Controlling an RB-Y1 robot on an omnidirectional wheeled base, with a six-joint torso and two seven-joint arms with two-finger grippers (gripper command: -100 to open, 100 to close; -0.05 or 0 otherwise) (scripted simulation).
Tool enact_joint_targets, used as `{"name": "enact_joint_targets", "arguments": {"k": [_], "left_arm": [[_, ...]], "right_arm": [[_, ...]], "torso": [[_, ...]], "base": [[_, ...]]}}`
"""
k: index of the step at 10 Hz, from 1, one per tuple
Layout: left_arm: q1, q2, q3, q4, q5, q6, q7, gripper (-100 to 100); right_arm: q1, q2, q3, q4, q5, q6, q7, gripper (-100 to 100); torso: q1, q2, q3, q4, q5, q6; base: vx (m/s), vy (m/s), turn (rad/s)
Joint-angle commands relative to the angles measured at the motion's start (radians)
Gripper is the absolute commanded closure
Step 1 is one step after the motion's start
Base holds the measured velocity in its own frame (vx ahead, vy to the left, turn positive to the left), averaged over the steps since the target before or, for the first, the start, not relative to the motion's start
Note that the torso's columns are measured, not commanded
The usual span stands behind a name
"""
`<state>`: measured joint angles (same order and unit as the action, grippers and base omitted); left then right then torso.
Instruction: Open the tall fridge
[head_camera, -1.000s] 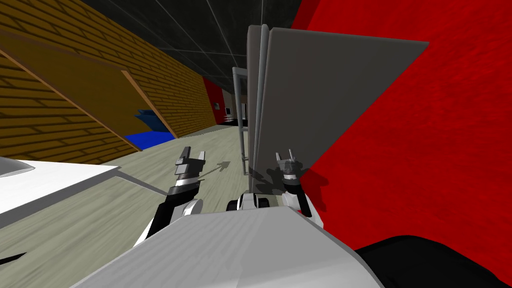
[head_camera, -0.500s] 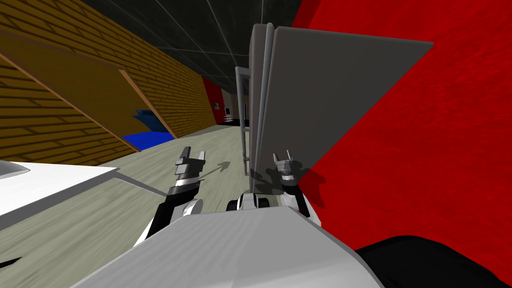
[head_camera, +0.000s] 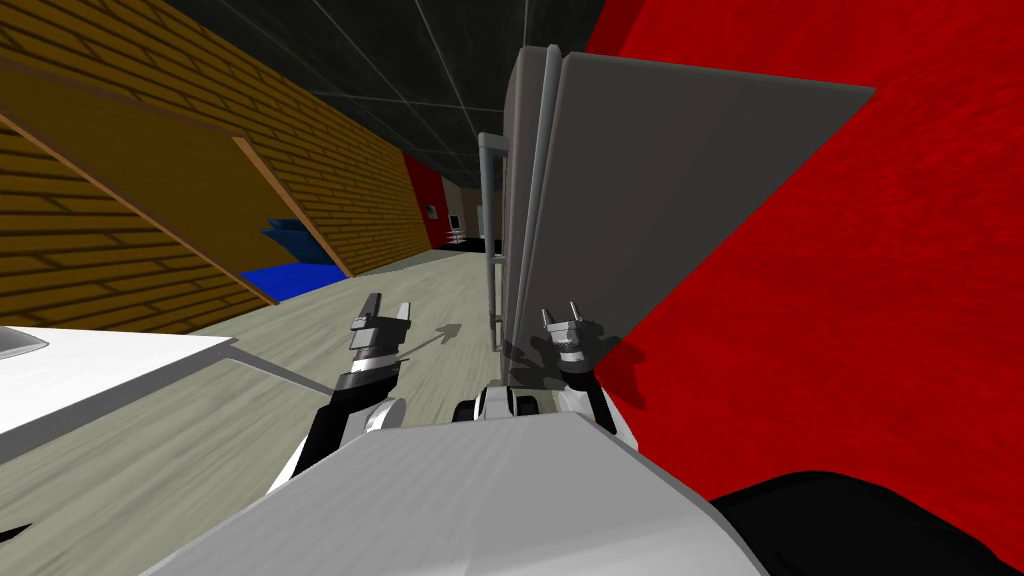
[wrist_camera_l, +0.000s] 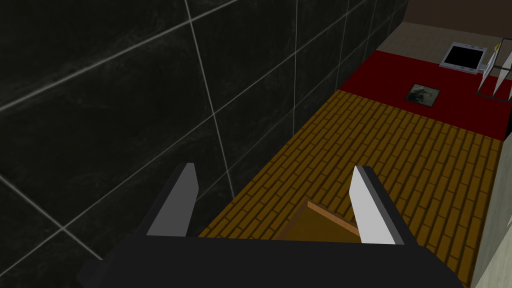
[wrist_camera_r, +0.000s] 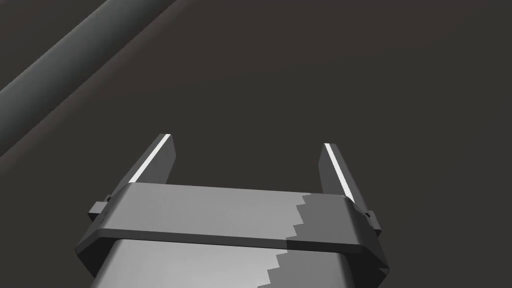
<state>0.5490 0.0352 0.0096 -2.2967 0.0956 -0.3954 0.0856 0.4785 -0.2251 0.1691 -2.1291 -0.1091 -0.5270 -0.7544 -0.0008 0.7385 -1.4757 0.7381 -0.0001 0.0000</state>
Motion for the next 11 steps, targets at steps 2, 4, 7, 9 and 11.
{"name": "enact_joint_targets", "arguments": {"k": [2, 4, 7, 9, 11], "left_arm": [[0.0, 0.0, 0.0, 0.0, 0.0, 0.0, 0.0, 0], [0.0, 0.0, 0.0, 0.0, 0.0, 0.0, 0.0, 0], [0.0, 0.0, 0.0, 0.0, 0.0, 0.0, 0.0, 0], [0.0, 0.0, 0.0, 0.0, 0.0, 0.0, 0.0, 0], [0.0, 0.0, 0.0, 0.0, 0.0, 0.0, 0.0, 0]], "right_arm": [[-0.005, -0.011, 0.03, 0.019, -0.012, -0.01, -0.1, -100], [-0.01, -0.021, 0.059, 0.036, -0.024, -0.019, -0.158, -100], [-0.014, -0.029, 0.087, 0.054, -0.036, -0.027, -0.243, -100], [-0.019, -0.036, 0.116, 0.074, -0.049, -0.035, -0.3, -100], [-0.019, -0.036, 0.116, 0.074, -0.049, -0.035, -0.357, -100]], "torso": [[0.002, 0.0, 0.0, 0.0, 0.0, 0.0], [0.001, -0.001, 0.0, 0.0, 0.0, 0.0], [0.001, 0.0, 0.0, 0.0, 0.0, 0.0], [0.0, -0.001, 0.0, 0.0, 0.0, 0.0], [0.001, -0.001, 0.0, 0.0, 0.0, 0.0]], "base": [[0.007, 0.047, -0.011], [0.014, 0.053, -0.029], [0.008, 0.046, -0.016], [0.012, 0.035, -0.016], [0.012, 0.038, -0.009]]}}
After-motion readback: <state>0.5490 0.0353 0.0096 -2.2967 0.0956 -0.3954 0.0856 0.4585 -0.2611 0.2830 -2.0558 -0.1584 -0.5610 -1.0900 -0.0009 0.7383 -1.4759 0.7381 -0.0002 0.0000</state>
